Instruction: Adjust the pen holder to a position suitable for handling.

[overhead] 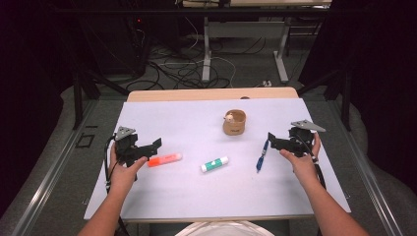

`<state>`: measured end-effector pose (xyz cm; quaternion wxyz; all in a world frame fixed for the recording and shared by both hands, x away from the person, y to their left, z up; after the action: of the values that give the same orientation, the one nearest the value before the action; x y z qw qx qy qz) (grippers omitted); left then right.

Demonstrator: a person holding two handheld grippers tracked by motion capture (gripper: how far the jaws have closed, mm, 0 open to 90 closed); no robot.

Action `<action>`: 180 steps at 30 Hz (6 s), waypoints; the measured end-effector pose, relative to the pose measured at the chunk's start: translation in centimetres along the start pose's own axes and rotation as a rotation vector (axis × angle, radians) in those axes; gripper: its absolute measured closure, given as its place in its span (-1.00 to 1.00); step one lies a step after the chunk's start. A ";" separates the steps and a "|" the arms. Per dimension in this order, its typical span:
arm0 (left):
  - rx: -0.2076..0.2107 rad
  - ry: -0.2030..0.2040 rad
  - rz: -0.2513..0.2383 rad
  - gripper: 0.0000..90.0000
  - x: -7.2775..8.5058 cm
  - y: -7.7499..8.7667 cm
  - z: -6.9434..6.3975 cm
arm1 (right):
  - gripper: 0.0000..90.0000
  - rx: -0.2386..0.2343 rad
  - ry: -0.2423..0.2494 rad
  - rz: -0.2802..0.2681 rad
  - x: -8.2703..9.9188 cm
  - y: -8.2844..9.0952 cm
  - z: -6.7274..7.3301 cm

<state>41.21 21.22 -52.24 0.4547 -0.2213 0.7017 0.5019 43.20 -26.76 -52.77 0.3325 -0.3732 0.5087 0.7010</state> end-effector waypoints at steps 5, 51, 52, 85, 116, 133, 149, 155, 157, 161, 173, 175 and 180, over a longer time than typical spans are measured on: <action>-0.002 -0.001 0.002 -0.97 0.0 0.0 0.1 | -1.00 -0.013 0.006 0.020 0.3 -0.2 0.1; -0.022 -0.022 0.016 -0.96 0.1 0.4 0.1 | -0.04 -0.069 0.047 0.259 -9.1 -7.5 5.9; -0.023 -0.025 0.015 -0.96 0.1 0.4 0.1 | -0.04 -0.065 0.049 0.262 -9.2 -7.8 6.0; -0.023 -0.012 0.021 -0.94 0.3 0.1 0.4 | 0.44 0.005 0.077 0.504 -4.5 -15.4 7.0; -0.028 -0.005 0.022 -0.94 0.3 0.1 0.6 | 0.81 0.073 -0.057 0.557 -4.2 -15.3 7.5; -0.027 -0.008 0.024 -0.94 0.3 0.0 0.4 | 0.82 0.047 -0.091 0.612 -3.8 -14.2 10.0; -0.019 -0.013 0.027 -0.94 0.3 -0.1 0.2 | 0.82 0.005 -0.040 0.623 -2.5 -13.3 13.1; -0.020 -0.015 0.028 -0.94 0.3 -0.1 0.1 | 0.82 -0.003 -0.051 0.664 -2.0 -12.7 14.3; -0.020 -0.015 0.029 -0.94 0.3 -0.1 0.1 | 0.82 -0.008 -0.047 0.662 -1.9 -12.6 14.4; -0.018 -0.016 0.029 -0.94 0.3 -0.1 0.1 | 0.82 0.004 -0.059 0.680 -1.7 -12.4 14.3; -0.015 -0.015 0.030 -0.93 0.4 -0.1 0.0 | 0.82 0.015 -0.058 0.699 -0.9 -12.0 14.4; -0.015 -0.014 0.031 -0.93 0.4 -0.1 0.0 | 0.82 0.013 -0.043 0.694 -0.9 -12.0 14.5; -0.015 -0.013 0.031 -0.93 0.4 -0.1 0.0 | 0.80 0.009 -0.010 0.678 -0.6 -11.5 14.7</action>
<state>41.12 21.26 -52.62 0.4497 -0.2103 0.6984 0.5155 50.56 -9.71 -54.61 0.0846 -0.1778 0.6051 0.7714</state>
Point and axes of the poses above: each handheld gripper's, and its own axes: y roughly backward along the jaws, x roughly out of its underside, z roughly to its left, the point moved 5 cm from there along -y, roughly forward along the jaws, and after that the axes turned 7 degrees about -y, right-handed, at the moved point
